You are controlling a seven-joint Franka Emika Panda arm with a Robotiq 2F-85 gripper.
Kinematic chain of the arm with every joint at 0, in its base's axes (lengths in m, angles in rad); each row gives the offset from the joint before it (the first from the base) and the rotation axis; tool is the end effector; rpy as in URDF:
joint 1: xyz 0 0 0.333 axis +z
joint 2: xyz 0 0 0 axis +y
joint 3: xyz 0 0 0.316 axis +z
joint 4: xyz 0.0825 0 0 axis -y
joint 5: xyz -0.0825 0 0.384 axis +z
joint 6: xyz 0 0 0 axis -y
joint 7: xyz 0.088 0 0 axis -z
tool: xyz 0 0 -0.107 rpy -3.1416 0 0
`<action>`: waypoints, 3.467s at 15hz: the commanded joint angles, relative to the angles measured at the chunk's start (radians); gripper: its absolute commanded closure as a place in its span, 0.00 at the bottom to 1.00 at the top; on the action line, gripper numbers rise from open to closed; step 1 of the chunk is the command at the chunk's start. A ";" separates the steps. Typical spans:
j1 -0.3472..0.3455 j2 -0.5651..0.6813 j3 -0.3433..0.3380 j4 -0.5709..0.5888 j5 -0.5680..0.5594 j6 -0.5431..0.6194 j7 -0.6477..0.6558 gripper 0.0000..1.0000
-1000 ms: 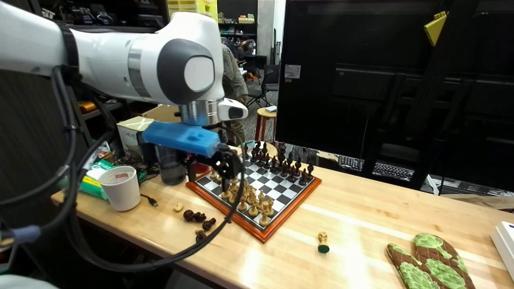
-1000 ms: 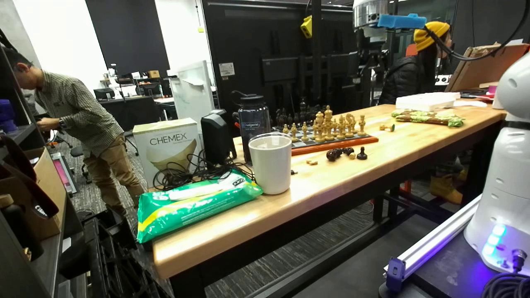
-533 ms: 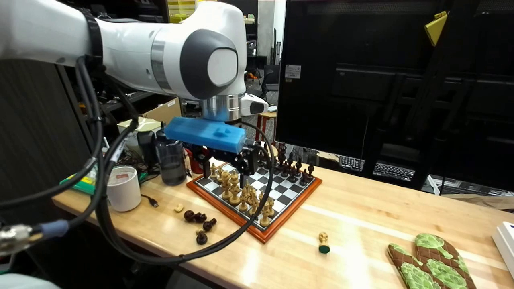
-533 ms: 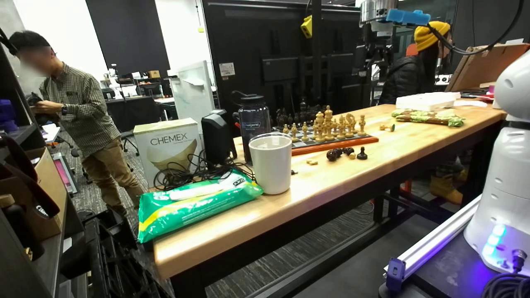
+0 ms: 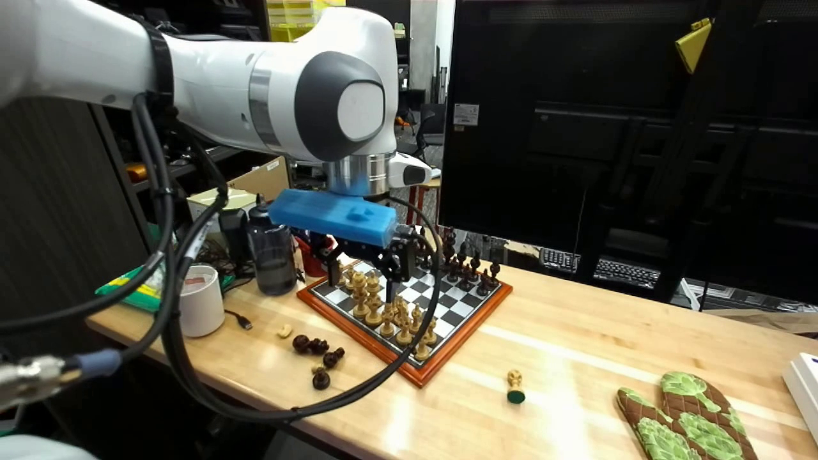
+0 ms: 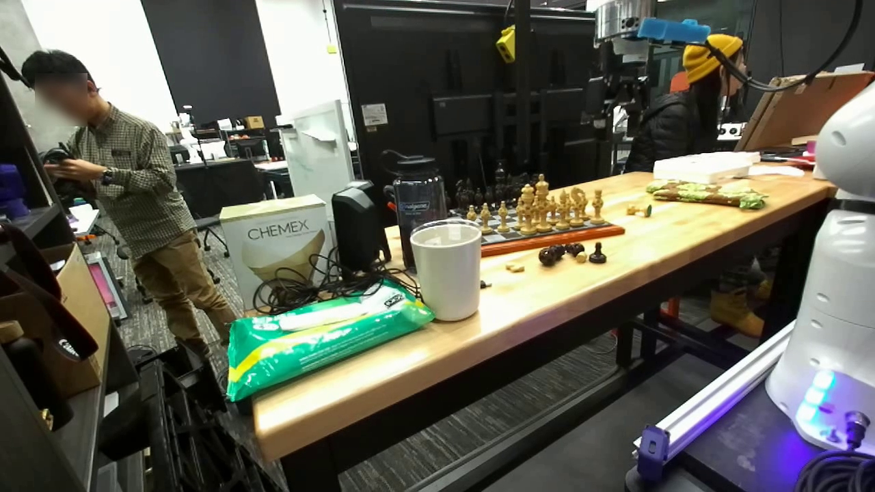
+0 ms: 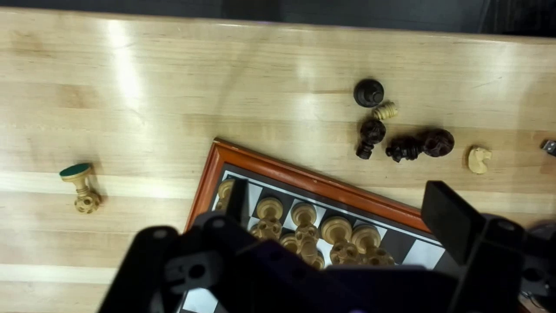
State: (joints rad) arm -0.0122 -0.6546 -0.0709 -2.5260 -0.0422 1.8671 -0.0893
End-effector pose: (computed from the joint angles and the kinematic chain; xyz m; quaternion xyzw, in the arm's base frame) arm 0.3505 -0.0341 0.4910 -0.9999 -0.0167 0.0025 0.0016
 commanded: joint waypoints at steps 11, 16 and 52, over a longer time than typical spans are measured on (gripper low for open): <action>-0.110 0.512 -0.228 0.350 -0.048 0.076 -0.406 0.00; -0.150 0.573 -0.205 0.372 -0.047 0.116 -0.400 0.00; -0.276 0.974 -0.142 0.616 -0.082 0.010 -0.436 0.00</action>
State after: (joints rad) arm -0.2896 0.3152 -0.2224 -1.9348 -0.0862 1.9307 -0.5646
